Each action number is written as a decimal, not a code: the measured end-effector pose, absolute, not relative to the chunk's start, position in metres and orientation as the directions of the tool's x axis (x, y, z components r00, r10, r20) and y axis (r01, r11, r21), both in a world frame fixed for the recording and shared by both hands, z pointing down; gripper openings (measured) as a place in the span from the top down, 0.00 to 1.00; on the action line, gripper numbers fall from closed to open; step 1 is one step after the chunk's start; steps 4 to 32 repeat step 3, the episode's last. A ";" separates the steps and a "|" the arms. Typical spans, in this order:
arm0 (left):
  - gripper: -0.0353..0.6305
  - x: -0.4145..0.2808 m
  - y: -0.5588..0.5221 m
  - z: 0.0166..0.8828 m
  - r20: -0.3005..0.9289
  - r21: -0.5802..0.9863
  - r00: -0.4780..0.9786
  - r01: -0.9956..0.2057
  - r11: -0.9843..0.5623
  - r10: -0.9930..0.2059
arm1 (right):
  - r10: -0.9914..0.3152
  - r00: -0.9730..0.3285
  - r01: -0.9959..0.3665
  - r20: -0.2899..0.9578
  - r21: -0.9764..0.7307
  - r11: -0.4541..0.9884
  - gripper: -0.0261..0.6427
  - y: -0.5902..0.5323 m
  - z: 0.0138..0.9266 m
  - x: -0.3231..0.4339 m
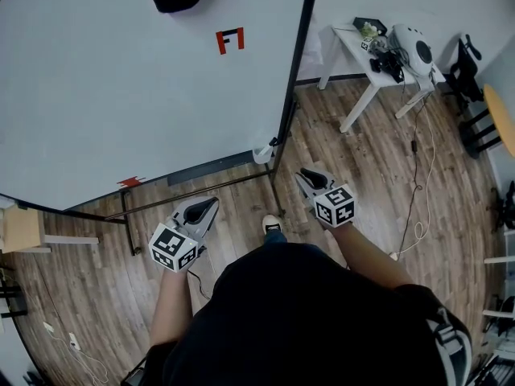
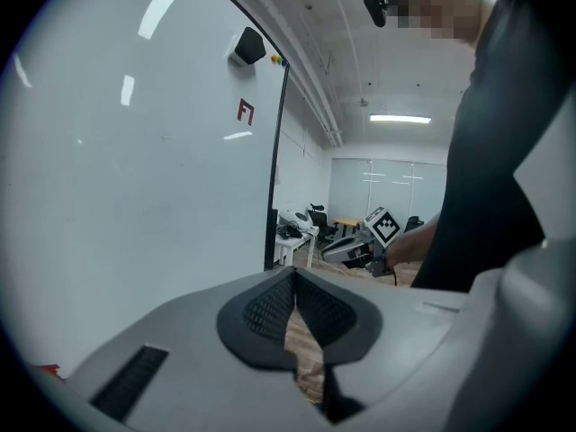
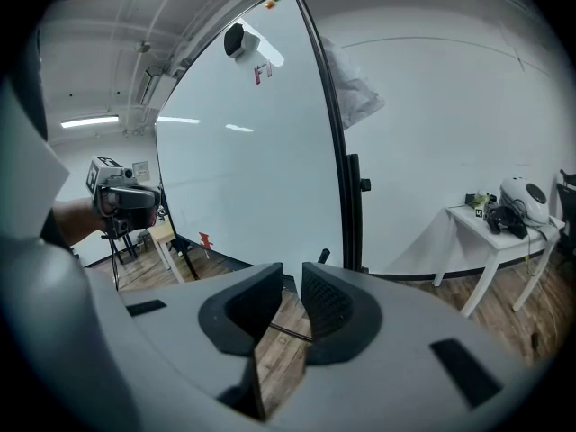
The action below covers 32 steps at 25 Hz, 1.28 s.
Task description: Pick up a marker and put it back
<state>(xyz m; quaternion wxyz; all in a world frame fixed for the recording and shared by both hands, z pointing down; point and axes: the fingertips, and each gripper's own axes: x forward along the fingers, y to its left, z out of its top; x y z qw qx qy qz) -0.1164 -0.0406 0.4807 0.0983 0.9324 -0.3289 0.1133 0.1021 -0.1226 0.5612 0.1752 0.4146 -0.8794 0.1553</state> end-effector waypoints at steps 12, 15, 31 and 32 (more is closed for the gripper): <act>0.93 -0.113 -0.038 0.481 0.275 0.109 0.760 -0.633 -0.767 -0.589 | -0.675 -0.595 -0.784 0.436 -0.128 0.608 0.88 -0.119 0.559 0.106; 0.93 -0.113 -0.038 0.481 0.275 0.109 0.760 -0.633 -0.767 -0.589 | -0.675 -0.595 -0.784 0.436 -0.128 0.608 0.88 -0.119 0.559 0.106; 0.93 -0.113 -0.038 0.481 0.275 0.109 0.760 -0.633 -0.767 -0.589 | -0.675 -0.595 -0.784 0.436 -0.128 0.608 0.88 -0.119 0.559 0.106; 0.93 -0.113 -0.038 0.481 0.275 0.109 0.760 -0.633 -0.767 -0.589 | -0.675 -0.595 -0.784 0.436 -0.128 0.608 0.88 -0.119 0.559 0.106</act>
